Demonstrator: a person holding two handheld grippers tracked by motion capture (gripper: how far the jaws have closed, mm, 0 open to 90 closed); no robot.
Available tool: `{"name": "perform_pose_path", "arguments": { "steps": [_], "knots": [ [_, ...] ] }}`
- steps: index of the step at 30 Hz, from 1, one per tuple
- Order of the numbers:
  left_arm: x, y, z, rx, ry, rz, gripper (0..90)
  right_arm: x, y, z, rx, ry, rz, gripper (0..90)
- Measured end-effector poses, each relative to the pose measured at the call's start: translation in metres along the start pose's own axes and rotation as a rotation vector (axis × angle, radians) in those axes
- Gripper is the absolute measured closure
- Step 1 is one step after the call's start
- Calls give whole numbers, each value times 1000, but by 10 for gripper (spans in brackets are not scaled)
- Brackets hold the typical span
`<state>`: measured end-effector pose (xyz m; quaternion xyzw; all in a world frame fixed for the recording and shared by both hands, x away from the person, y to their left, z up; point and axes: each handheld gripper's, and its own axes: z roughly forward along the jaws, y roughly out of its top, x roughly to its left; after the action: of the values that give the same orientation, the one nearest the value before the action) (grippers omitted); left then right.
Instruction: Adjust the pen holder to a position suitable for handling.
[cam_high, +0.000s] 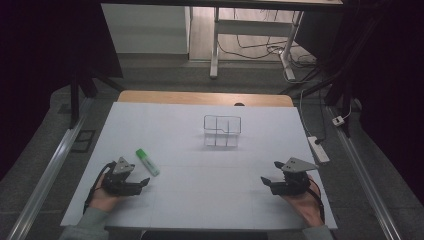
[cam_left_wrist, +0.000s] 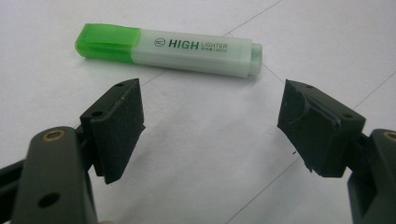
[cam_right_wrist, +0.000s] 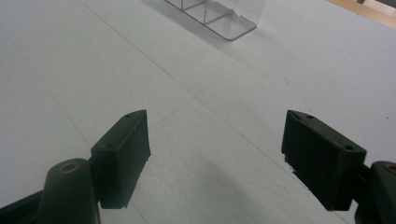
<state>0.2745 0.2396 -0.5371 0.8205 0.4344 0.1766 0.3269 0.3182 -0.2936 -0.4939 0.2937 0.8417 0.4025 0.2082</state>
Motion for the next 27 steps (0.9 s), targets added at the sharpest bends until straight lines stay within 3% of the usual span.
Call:
{"name": "perform_pose_path", "arguments": {
  "steps": [21, 27],
  "knots": [
    [-3, -1, -1, -2, -6, -1, 228, -1, -2, 7, 41, 13, 9, 261],
    [-1, 0, 0, -1, -4, -7, 228, -3, -4, 8, 30, 26, 30, 268]
  ]
}}
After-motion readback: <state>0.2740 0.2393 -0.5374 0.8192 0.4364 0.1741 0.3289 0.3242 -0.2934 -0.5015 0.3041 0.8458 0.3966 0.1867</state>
